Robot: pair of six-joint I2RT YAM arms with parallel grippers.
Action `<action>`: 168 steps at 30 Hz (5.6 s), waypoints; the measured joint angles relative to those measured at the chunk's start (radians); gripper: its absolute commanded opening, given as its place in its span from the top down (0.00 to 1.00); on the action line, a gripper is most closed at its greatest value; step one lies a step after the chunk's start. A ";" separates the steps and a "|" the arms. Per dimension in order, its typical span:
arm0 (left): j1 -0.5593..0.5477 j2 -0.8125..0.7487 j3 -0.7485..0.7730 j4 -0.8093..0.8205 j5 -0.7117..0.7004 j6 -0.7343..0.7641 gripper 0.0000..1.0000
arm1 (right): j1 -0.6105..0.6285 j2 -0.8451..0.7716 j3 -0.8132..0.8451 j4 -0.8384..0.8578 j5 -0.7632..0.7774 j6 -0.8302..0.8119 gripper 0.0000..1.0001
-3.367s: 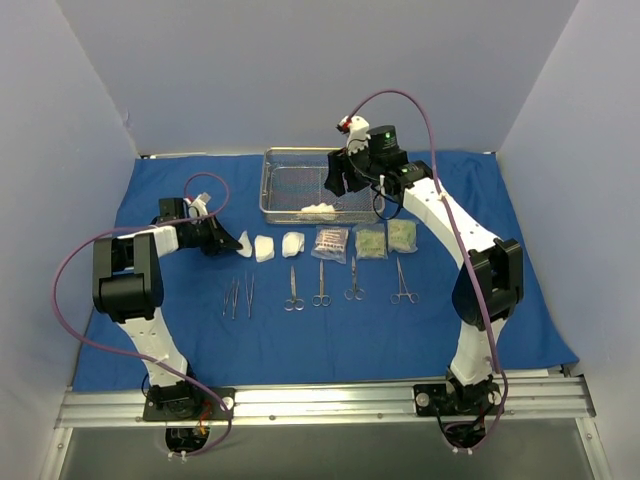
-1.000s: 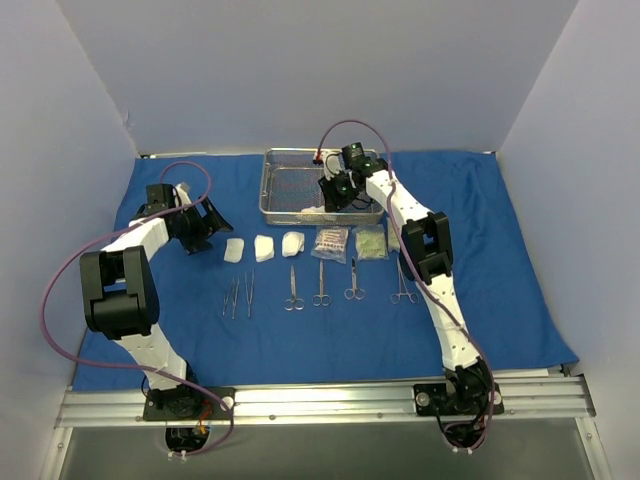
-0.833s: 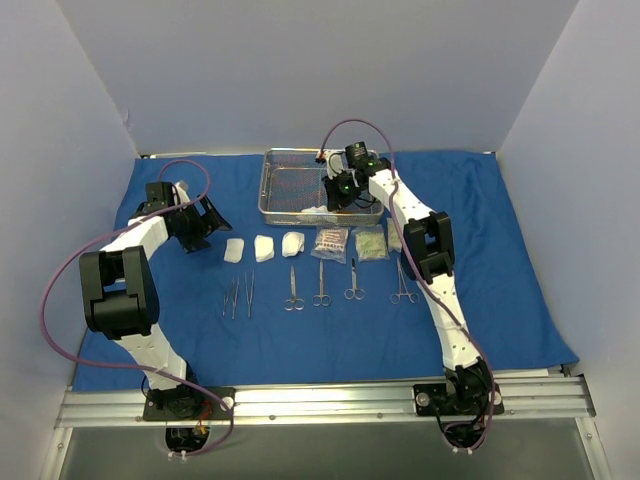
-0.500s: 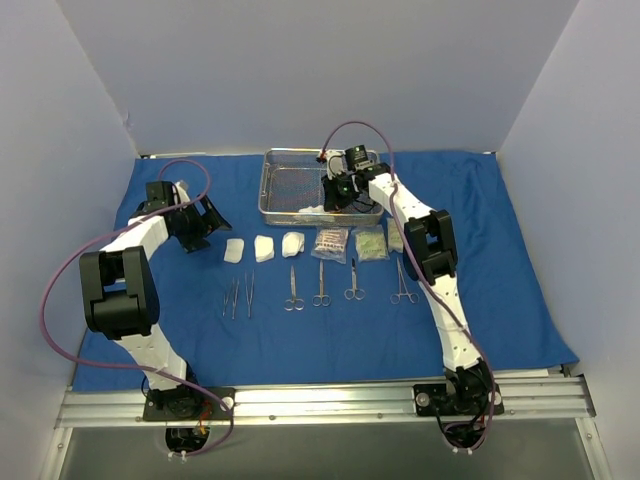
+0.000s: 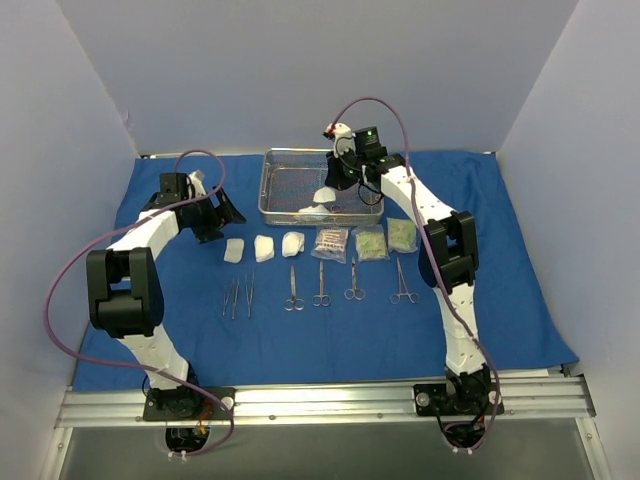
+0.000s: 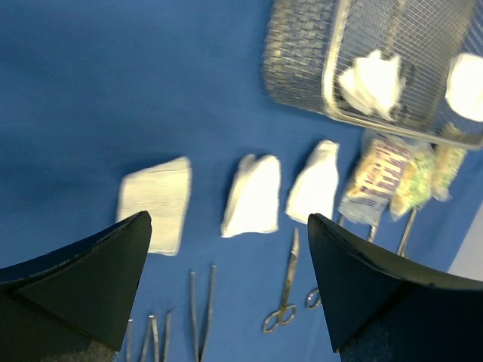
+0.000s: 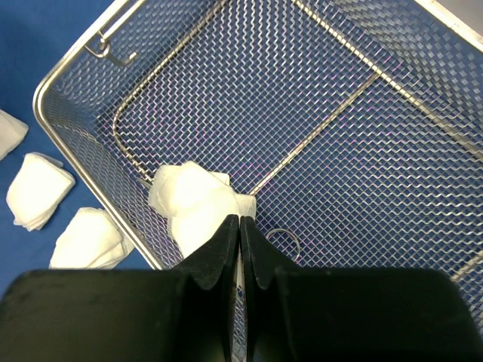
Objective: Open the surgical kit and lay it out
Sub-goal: Pick up the medical item from the container, then place the medical item in the surgical kit.
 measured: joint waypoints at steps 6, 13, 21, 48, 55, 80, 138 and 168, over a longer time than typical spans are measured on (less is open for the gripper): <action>-0.062 -0.016 0.035 0.020 0.087 0.003 0.06 | 0.000 -0.064 -0.049 0.022 0.008 0.008 1.00; -0.134 -0.080 0.032 0.161 0.266 -0.042 0.06 | 0.020 -0.188 -0.179 0.034 -0.008 0.008 1.00; -0.216 -0.136 0.005 0.322 0.381 -0.111 0.06 | 0.119 -0.394 -0.311 0.063 -0.052 0.004 1.00; -0.283 -0.312 -0.151 0.489 0.466 -0.176 0.13 | 0.214 -0.587 -0.443 0.169 -0.140 0.065 1.00; -0.283 -0.345 -0.151 0.448 0.435 -0.142 0.13 | 0.220 -0.638 -0.446 0.169 -0.139 0.064 1.00; -0.285 -0.383 -0.209 0.528 0.458 -0.201 0.61 | 0.240 -0.625 -0.467 0.218 -0.099 0.091 1.00; 0.147 -0.143 -0.514 0.607 -0.243 -0.589 0.98 | 0.069 -0.790 -0.730 0.246 0.432 0.300 0.00; 0.042 -0.116 -0.570 0.671 -0.394 -0.748 0.90 | 0.069 -0.790 -0.730 0.220 0.431 0.279 0.00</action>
